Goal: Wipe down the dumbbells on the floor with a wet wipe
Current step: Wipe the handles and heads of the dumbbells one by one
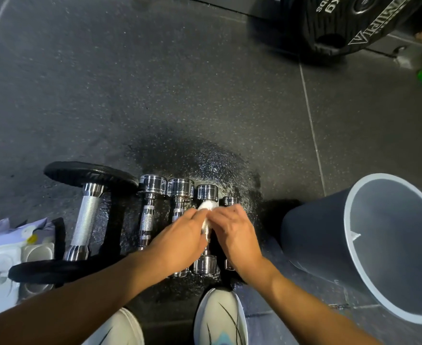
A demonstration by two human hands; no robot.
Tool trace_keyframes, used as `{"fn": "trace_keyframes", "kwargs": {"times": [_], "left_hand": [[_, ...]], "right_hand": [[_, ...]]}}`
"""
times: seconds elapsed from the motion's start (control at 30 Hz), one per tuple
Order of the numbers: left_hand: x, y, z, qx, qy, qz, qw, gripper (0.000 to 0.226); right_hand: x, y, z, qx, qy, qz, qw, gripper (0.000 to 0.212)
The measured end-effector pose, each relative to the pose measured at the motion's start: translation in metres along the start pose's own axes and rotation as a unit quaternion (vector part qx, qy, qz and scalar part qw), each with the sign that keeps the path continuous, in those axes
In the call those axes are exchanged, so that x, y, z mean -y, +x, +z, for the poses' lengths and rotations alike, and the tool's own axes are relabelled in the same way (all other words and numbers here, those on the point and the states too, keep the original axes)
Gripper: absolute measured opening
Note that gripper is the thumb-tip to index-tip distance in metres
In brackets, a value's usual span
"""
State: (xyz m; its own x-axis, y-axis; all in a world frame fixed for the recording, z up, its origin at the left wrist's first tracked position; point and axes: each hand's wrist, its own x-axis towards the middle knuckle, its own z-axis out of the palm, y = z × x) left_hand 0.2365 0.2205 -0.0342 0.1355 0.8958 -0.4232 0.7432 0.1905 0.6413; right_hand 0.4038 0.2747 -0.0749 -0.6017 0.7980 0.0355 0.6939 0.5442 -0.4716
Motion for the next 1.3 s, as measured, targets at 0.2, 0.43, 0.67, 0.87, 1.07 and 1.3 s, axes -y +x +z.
{"fn": "trace_keyframes", "kwargs": {"times": [0.2, 0.43, 0.67, 0.87, 1.07, 1.3], "left_hand": [[-0.009, 0.01, -0.015, -0.003, -0.012, -0.06, 0.998, 0.048], [-0.02, -0.006, -0.008, 0.077, -0.012, -0.105, 0.991, 0.022], [-0.024, 0.007, -0.009, 0.08, -0.091, -0.166, 0.979, 0.052], [-0.018, 0.021, -0.022, 0.069, -0.053, -0.143, 0.986, 0.079], [-0.007, 0.014, -0.029, 0.135, -0.024, -0.128, 0.982, 0.04], [-0.01, 0.01, -0.012, 0.175, -0.031, -0.161, 0.971, 0.022]], "right_hand": [[0.005, 0.008, 0.006, 0.022, 0.074, 0.047, 0.996, 0.029], [0.014, -0.037, 0.003, 0.051, 0.097, 0.038, 0.993, 0.019], [0.004, -0.004, 0.009, 0.022, 0.132, 0.049, 0.99, 0.028], [0.003, 0.02, 0.001, -0.014, 0.103, 0.037, 0.994, 0.022], [-0.002, -0.021, 0.0, 0.037, 0.13, 0.014, 0.991, 0.024], [0.007, -0.038, 0.003, 0.048, 0.099, 0.016, 0.994, 0.025]]}}
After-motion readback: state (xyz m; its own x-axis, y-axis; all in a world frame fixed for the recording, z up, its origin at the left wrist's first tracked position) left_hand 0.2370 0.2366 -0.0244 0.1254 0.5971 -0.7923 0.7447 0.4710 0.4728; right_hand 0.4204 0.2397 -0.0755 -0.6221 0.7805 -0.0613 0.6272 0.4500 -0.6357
